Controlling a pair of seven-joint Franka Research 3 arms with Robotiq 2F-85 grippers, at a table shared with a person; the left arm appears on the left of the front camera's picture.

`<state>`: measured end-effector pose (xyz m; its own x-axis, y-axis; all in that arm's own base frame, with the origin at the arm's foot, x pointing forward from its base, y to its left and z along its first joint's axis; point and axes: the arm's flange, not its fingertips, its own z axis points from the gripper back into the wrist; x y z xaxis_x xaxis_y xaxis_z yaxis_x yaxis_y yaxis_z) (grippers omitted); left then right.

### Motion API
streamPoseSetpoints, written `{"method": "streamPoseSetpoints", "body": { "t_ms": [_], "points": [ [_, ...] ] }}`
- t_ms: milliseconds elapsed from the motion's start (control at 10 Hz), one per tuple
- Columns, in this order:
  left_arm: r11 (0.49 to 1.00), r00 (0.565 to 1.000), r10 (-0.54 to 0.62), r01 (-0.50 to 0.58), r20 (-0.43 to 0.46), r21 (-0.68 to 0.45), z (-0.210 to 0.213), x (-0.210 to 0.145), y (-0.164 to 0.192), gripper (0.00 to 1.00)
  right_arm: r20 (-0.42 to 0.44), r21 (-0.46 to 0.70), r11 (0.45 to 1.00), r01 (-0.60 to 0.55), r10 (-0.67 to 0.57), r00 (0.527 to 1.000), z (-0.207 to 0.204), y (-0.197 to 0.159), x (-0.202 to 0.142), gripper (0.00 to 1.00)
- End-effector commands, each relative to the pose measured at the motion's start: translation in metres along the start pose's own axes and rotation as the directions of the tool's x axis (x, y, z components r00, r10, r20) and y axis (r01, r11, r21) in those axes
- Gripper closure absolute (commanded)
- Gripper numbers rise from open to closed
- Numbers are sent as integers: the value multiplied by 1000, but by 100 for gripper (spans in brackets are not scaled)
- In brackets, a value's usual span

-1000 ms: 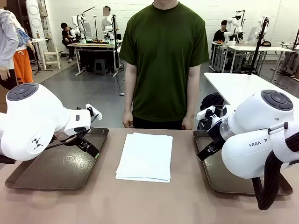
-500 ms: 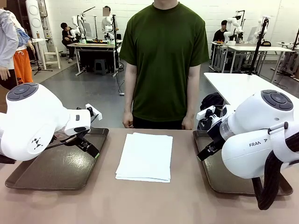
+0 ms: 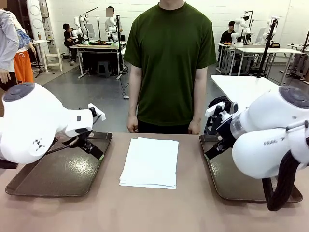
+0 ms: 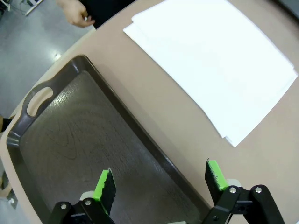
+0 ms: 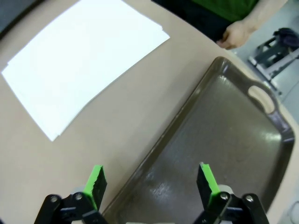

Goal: Sort the A4 documents.
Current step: Receive the A4 Paper.

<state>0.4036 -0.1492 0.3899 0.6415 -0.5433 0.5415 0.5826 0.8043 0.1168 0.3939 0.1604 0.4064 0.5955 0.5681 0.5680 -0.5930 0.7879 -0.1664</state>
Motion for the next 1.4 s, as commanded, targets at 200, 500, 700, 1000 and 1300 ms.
{"method": "streamPoseSetpoints", "body": {
  "t_ms": [200, 500, 700, 1000, 1300],
  "points": [
    [977, 981, -7, 48, 193, -208, 83, -50, 45, 0, 177, 131, 991, 5, -29, 984, 96, -34, -60, 0],
    [979, 970, -49, 94, 237, -179, 129, -81, 76, 0, 272, 175, 982, -71, 21, 962, 161, -44, -80, 0],
    [973, 958, -38, 101, 286, -208, 148, -88, 85, 0, 316, 208, 977, -43, -25, 949, 187, -47, -88, 0],
    [950, 927, 12, 106, 375, -292, 164, -93, 96, 0, 236, 237, 971, 31, -88, 968, 189, -53, -99, 0],
    [951, 927, 0, 117, 376, -288, 169, -92, 94, 0, 167, 246, 967, 60, -104, 981, 184, -56, -101, 0]
  ]
}}
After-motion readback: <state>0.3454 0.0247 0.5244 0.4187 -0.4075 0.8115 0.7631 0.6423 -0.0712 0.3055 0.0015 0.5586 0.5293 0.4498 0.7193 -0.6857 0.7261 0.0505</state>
